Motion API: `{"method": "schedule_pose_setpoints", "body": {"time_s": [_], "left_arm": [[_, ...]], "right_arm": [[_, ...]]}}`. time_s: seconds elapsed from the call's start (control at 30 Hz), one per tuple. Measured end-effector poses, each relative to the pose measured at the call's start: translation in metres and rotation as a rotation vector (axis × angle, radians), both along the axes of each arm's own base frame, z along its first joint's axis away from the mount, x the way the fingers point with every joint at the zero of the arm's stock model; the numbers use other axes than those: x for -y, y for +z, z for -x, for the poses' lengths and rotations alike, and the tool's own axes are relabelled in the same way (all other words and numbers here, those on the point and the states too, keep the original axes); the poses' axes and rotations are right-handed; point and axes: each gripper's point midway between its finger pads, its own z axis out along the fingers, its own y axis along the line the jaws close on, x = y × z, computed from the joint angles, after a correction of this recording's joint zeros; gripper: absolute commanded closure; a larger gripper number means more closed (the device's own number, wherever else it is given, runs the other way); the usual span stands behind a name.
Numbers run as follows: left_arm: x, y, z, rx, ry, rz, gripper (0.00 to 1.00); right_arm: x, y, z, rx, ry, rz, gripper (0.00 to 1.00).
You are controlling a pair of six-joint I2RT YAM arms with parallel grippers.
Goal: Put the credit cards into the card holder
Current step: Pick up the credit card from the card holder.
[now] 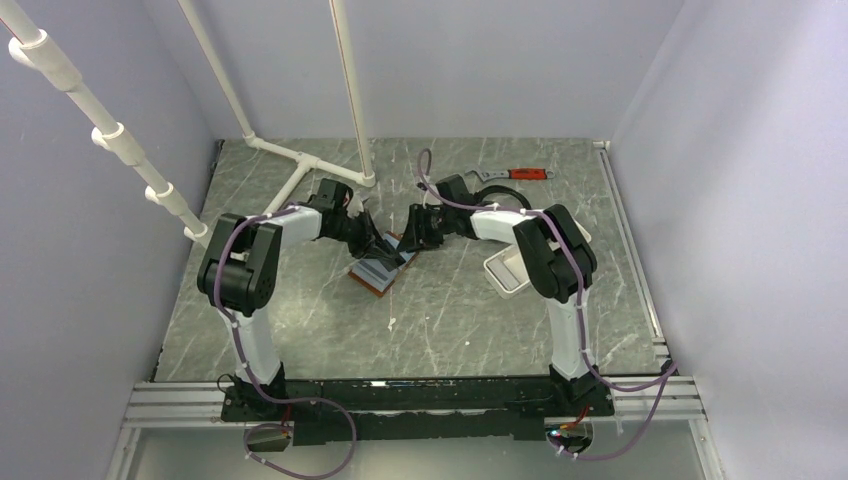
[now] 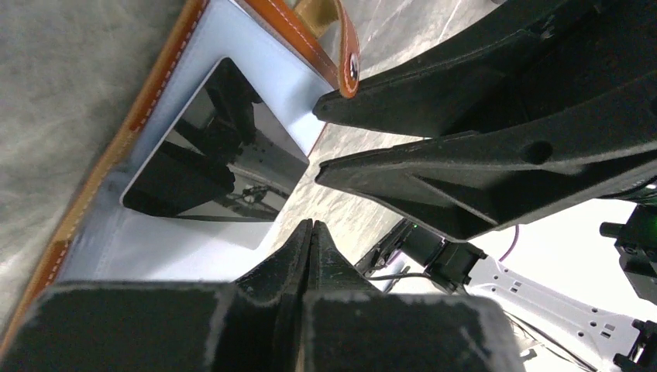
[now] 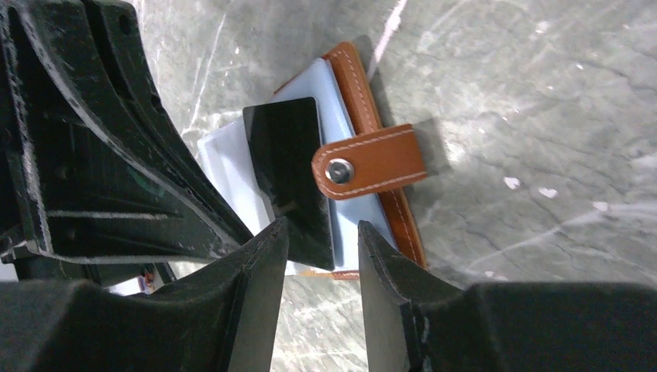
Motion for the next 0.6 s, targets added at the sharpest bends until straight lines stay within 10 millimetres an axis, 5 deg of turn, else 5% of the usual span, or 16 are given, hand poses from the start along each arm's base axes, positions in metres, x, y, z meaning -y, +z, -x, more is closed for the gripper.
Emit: {"method": "schedule_pose_setpoints", "body": {"time_s": [0.6], "left_arm": [[-0.013,-0.028,0.003,-0.044,0.042,-0.063,1.0]], "right_arm": [[0.002,-0.002,0.006,-0.05,0.033,-0.057,0.6]]}}
